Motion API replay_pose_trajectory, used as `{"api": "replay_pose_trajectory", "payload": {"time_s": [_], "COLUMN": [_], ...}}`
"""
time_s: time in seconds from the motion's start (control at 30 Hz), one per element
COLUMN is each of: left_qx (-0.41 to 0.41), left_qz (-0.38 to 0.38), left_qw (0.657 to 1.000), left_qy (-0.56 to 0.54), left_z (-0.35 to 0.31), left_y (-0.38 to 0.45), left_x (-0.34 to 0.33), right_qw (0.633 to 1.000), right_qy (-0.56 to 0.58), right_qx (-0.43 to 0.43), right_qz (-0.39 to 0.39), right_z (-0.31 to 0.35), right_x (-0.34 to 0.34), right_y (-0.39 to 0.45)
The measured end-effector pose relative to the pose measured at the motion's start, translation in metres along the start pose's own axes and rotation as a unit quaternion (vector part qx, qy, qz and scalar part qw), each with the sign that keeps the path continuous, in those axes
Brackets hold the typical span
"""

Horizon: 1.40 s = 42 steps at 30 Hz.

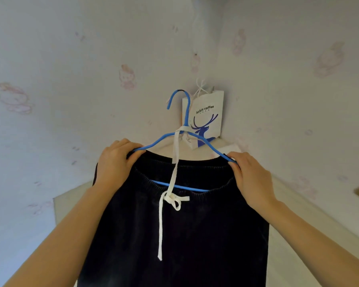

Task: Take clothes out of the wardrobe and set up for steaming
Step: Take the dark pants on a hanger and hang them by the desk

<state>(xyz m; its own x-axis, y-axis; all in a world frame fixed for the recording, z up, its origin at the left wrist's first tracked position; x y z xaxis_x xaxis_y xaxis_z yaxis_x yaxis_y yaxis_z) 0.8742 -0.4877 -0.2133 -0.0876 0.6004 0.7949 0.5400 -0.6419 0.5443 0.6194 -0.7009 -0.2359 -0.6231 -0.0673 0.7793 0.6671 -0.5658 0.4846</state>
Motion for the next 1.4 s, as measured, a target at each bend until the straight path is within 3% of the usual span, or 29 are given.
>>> {"api": "replay_pose_trajectory", "payload": {"time_s": [0.3, 0.77, 0.9, 1.0, 1.13, 1.4], "left_qx": [0.08, 0.139, 0.187, 0.261, 0.305, 0.416], "left_qz": [0.116, 0.282, 0.314, 0.292, 0.309, 0.336], "left_qw": [0.99, 0.945, 0.921, 0.903, 0.88, 0.795], "left_qy": [-0.008, -0.089, -0.135, -0.178, -0.196, -0.287], "left_z": [0.043, 0.101, 0.118, 0.141, 0.166, 0.174], "left_y": [0.019, 0.009, -0.002, -0.015, -0.039, -0.081], "left_x": [-0.085, -0.212, -0.238, -0.243, -0.244, -0.248], "right_qw": [0.998, 0.99, 0.985, 0.98, 0.983, 0.98], "right_qy": [-0.003, -0.038, -0.04, -0.04, -0.03, -0.03], "right_qx": [0.006, -0.01, -0.032, -0.035, -0.034, -0.057], "right_qz": [0.067, 0.134, 0.168, 0.19, 0.179, 0.189], "right_z": [-0.038, -0.088, -0.101, -0.111, -0.118, -0.126], "right_x": [-0.074, -0.178, -0.198, -0.21, -0.215, -0.221], "right_y": [0.03, 0.033, 0.029, 0.027, 0.024, 0.023]}}
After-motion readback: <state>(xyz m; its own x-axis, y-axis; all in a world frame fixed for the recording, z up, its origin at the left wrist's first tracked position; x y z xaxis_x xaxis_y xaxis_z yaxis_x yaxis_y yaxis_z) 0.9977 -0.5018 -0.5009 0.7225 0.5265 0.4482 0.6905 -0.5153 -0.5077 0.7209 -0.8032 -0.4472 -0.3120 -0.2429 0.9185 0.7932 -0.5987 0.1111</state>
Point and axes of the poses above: each hand's wrist, its own y-axis towards the middle knuckle, its own x-axis out of the back of the hand, z = x × y, the point moved 6 cm from there along y, towards the middle knuckle, and after that the axes turned 6 degrees about y, right-handed, at the moved point
